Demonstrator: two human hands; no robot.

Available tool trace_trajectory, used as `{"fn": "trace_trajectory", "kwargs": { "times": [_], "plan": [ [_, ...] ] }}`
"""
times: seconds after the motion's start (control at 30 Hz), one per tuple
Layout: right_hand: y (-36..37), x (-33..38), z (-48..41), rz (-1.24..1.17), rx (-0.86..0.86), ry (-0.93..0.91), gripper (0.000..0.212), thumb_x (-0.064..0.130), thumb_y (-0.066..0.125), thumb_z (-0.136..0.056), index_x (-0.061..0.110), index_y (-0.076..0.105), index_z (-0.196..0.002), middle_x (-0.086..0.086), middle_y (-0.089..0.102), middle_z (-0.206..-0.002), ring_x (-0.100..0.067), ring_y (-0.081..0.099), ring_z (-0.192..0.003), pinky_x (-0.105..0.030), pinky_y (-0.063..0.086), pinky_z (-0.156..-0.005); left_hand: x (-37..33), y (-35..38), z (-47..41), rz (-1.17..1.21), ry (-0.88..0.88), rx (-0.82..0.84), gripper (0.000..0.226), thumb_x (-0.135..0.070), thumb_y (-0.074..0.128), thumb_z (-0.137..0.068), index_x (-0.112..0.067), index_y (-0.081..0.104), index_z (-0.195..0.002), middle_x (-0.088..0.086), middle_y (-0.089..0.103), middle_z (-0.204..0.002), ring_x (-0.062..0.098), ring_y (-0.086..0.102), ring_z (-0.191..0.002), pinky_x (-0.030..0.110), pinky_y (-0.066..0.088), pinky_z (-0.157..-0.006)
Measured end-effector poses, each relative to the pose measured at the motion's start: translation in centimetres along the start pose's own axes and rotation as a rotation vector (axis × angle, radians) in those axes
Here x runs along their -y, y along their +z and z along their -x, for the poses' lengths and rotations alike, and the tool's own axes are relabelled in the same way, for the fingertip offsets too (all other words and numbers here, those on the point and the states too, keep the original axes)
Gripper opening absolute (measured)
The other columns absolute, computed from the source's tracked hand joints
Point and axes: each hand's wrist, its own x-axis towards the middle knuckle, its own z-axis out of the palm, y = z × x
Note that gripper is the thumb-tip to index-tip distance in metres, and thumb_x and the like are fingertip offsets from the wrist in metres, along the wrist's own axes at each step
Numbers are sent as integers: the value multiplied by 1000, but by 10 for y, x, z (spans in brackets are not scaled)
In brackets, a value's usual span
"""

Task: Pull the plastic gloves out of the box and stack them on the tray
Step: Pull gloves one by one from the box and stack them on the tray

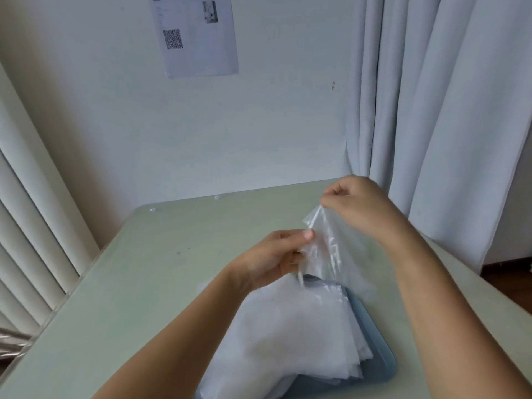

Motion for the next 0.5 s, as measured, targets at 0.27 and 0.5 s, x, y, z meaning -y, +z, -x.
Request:
{"fn": "trace_trajectory", "kwargs": {
  "times": [0.27, 0.5],
  "plan": [
    [20, -29, 15, -461, 372, 179, 92, 76, 67, -57, 22, 54, -130, 6, 58, -131, -13, 54, -121, -32, 42, -100, 2, -9, 38, 297, 50, -63, 43, -18, 63, -77, 4, 63, -114, 20, 65, -105, 30, 64, -92, 43, 47, -91],
    [26, -60, 41, -995, 812, 428, 100, 37, 94, -48, -4, 52, -130, -20, 58, -120, -32, 61, -106, -43, 54, -89, 1, -18, 46, 450, 80, -219, 36, -18, 61, -76, -1, 61, -109, 17, 60, -99, 29, 60, -88, 38, 48, -85]
  ]
}}
